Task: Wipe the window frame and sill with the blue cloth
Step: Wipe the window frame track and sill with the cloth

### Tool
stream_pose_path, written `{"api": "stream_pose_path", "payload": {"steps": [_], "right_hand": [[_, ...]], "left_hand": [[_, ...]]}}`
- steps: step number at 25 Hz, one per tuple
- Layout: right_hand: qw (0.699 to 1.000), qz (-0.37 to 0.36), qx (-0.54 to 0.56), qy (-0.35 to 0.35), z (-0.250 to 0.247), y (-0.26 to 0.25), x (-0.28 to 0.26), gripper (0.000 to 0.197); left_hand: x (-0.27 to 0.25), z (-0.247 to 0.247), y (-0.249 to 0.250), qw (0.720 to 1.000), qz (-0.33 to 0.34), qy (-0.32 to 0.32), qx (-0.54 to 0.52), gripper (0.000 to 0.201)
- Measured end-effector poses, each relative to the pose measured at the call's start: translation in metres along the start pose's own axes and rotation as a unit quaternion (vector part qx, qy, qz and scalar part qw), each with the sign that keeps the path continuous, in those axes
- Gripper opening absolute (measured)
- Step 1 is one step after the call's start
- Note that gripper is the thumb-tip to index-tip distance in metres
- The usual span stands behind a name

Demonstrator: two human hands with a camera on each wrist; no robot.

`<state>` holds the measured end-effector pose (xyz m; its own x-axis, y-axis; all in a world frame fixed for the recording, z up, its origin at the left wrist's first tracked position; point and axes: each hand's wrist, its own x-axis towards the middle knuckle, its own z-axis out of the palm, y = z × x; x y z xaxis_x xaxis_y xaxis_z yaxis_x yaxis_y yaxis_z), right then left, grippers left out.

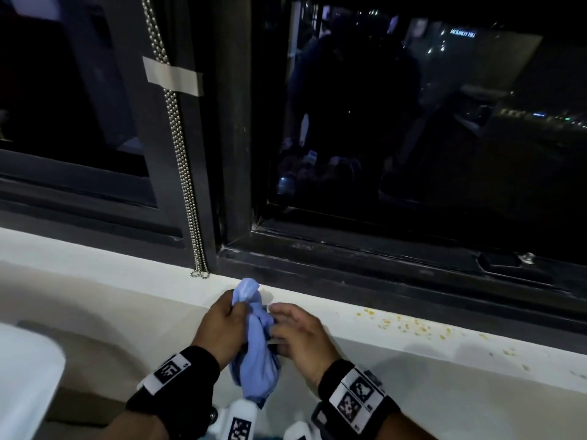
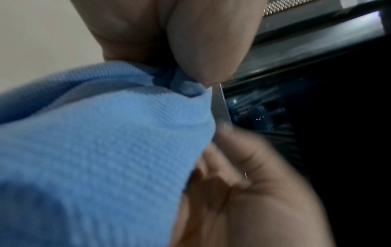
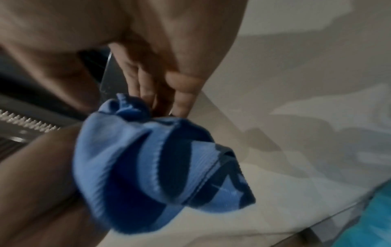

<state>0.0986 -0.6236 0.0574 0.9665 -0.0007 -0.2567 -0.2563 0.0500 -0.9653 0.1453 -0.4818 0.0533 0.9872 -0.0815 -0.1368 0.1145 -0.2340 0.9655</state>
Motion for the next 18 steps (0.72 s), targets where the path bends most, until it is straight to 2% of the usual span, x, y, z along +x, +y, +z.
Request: {"api": "stream_pose_path", "payload": {"steps": [1,2,4,6,8,9,11,13,14,15,16,18], "right_hand": [[0.999,0.021,0.007,0.048,-0.004,0.002,0.003,0.010],[0.997,0.039,-0.008,0.073,-0.007,0.006,0.005,0.017],[0.997,0.060,-0.013,0.044,-0.005,0.008,0.001,0.030],[0.996,0.078,0.044,0.005,-0.001,0.003,-0.005,0.027],[0.991,0.091,0.097,-0.018,0.002,-0.003,-0.010,0.025],[0.990,0.089,0.107,-0.017,0.002,-0.002,-0.006,0.021],[0.994,0.073,0.078,0.009,0.003,0.001,0.002,0.018],[0.997,0.052,-0.013,0.047,0.009,-0.002,0.010,0.021],[0.996,0.042,-0.039,0.068,0.013,-0.005,0.014,0.020],[0.996,0.040,-0.037,0.072,0.017,-0.008,0.019,0.020],[0.997,0.050,-0.009,0.062,0.021,-0.012,0.022,0.020],[0.991,0.073,0.108,-0.042,0.022,-0.023,0.023,0.029]], "left_hand": [[0.002,0.001,0.002,0.999,-0.003,-0.005,-0.034,0.015],[0.004,0.003,0.005,0.998,-0.010,-0.011,-0.064,0.014],[0.004,0.008,0.013,0.993,-0.037,-0.029,-0.109,0.015],[0.002,0.013,0.017,0.987,-0.058,-0.051,-0.141,0.021],[0.001,0.013,0.018,0.988,-0.044,-0.063,-0.134,0.019],[0.000,0.011,0.018,0.992,-0.022,-0.062,-0.107,0.016],[-0.001,0.005,0.014,0.997,0.069,-0.020,0.004,0.016],[-0.006,-0.002,0.013,0.976,0.155,0.066,0.140,0.025],[-0.008,-0.003,0.014,0.965,0.170,0.089,0.180,0.028],[-0.009,-0.004,0.015,0.962,0.168,0.085,0.198,0.030],[-0.009,-0.005,0.016,0.963,0.160,0.066,0.206,0.035],[-0.007,-0.009,0.020,0.967,0.152,0.046,0.200,0.044]]}}
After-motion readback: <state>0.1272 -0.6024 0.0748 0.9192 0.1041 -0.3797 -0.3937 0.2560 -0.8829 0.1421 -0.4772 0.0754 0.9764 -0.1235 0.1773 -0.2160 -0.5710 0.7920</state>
